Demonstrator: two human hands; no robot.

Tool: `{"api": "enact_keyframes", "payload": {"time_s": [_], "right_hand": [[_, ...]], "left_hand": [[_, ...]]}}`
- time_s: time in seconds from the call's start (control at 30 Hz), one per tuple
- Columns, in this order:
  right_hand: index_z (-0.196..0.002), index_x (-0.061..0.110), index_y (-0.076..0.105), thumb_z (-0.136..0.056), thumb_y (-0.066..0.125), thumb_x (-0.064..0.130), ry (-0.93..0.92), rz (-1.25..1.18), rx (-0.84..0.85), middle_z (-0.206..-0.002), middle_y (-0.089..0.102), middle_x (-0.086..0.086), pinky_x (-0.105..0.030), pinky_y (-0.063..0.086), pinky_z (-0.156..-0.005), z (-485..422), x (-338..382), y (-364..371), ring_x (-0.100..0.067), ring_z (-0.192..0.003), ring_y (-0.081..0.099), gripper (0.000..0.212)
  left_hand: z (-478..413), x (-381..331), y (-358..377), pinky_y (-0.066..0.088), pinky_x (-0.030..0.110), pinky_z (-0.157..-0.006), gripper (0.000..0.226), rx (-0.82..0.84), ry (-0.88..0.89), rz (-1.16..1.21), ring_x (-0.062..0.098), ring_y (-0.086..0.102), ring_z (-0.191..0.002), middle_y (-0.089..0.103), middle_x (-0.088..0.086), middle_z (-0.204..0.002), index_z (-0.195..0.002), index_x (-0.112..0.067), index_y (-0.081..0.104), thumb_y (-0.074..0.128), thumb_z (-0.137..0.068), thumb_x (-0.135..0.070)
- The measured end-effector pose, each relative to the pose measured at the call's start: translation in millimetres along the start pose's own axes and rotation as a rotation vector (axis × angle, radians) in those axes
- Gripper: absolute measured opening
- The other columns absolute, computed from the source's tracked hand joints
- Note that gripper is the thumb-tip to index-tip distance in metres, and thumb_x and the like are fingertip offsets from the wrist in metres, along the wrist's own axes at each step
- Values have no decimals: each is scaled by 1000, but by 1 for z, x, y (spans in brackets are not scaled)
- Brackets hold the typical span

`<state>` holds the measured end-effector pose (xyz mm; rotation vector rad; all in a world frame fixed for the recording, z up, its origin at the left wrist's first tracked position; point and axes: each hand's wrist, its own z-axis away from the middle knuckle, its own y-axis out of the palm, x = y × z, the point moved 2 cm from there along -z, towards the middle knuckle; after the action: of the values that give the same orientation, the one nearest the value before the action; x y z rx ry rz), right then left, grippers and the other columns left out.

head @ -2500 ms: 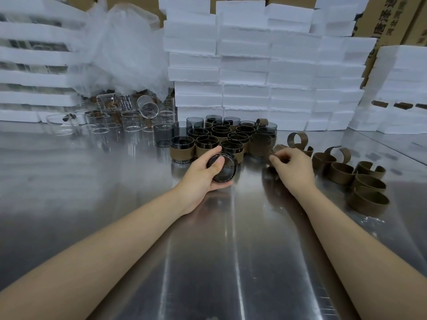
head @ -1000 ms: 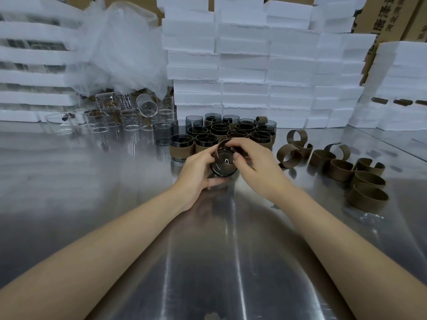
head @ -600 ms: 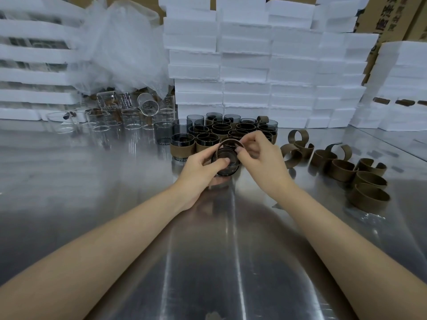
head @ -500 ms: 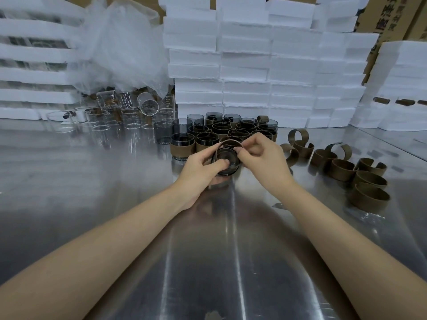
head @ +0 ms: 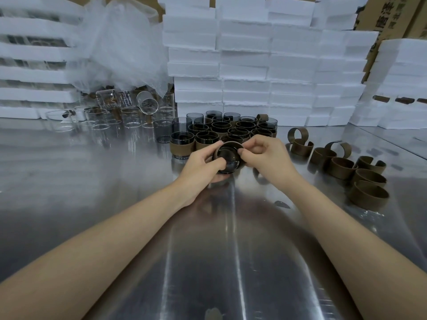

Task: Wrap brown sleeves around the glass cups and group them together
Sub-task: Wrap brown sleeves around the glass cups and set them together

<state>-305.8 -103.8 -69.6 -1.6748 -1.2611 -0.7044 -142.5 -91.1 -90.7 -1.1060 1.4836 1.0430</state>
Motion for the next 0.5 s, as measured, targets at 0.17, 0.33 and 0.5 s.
{"api": "enact_keyframes", "payload": {"time_s": [0.17,0.33,0.5], "right_hand": [[-75,27,70,-82,72,8,-14,6,9,-71,74,5,-13,43,-53,-1,-1,0,-2,-59,64,20],[-76,29,71,-82,72,2,-42,0,4,-73,74,13,-12,49,-67,0,-2,0,0,-71,69,28],[-80,18,73,-85,72,7,-14,-29,14,-70,71,5,-7,41,-48,1,0,-4,5,-52,59,12]], "left_hand": [[-2,0,-2,56,45,-93,53,6,2,-25,23,64,-115,64,9,-127,-136,-15,55,49,-90,10],[-1,0,-2,59,34,-83,52,42,16,6,19,69,-105,69,4,-114,-104,-30,67,47,-87,15],[-1,2,-4,59,36,-81,45,34,15,93,21,69,-105,70,6,-113,-117,-19,68,57,-86,12]]}}
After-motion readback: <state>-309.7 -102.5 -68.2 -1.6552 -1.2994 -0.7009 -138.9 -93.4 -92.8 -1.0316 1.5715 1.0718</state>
